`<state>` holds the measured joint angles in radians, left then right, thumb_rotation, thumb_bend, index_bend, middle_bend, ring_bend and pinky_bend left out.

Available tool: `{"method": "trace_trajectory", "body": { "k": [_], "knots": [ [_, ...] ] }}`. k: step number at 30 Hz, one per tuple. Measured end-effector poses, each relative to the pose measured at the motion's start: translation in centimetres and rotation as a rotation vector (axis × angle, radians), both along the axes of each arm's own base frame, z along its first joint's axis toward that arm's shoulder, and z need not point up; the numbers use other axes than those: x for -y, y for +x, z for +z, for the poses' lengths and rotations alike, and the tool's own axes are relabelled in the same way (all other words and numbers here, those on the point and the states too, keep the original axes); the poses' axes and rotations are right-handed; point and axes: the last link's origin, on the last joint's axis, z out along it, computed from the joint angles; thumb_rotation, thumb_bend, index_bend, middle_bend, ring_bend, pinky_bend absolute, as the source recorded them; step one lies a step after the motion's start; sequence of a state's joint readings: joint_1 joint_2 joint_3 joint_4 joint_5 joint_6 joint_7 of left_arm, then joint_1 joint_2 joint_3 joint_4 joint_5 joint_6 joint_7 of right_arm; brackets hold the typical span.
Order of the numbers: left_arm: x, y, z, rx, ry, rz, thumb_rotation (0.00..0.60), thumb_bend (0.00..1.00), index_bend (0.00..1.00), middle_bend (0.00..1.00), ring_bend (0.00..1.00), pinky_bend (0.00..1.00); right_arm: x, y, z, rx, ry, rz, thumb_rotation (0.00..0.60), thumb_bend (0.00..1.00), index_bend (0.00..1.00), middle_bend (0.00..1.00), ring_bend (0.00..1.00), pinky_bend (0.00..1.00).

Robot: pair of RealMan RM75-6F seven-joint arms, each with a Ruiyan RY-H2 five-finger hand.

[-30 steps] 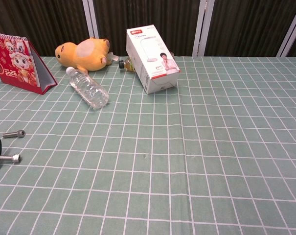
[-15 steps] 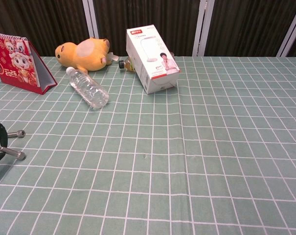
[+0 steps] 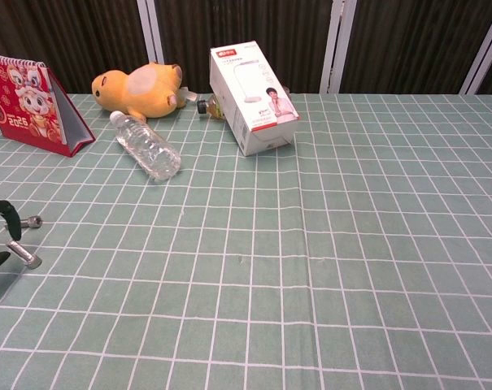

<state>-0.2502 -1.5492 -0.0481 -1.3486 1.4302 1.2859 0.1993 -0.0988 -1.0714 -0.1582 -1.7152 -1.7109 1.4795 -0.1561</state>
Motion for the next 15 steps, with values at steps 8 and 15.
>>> {"method": "trace_trajectory", "body": {
  "k": [8, 15],
  "knots": [
    [0.2, 0.2, 0.6, 0.005, 0.009, -0.010, 0.600, 0.38, 0.36, 1.00, 1.00, 1.00, 0.0, 0.0, 0.0, -0.001, -0.001, 0.000, 0.600, 0.16, 0.00, 0.00, 0.00, 0.00],
    [-0.7, -1.8, 3.7, 0.030, 0.121, 0.023, 0.600, 0.38, 0.40, 1.00, 1.00, 1.00, -0.3, 0.3, 0.3, 0.008, -0.013, 0.012, 0.600, 0.16, 0.00, 0.00, 0.00, 0.00]
  ]
}}
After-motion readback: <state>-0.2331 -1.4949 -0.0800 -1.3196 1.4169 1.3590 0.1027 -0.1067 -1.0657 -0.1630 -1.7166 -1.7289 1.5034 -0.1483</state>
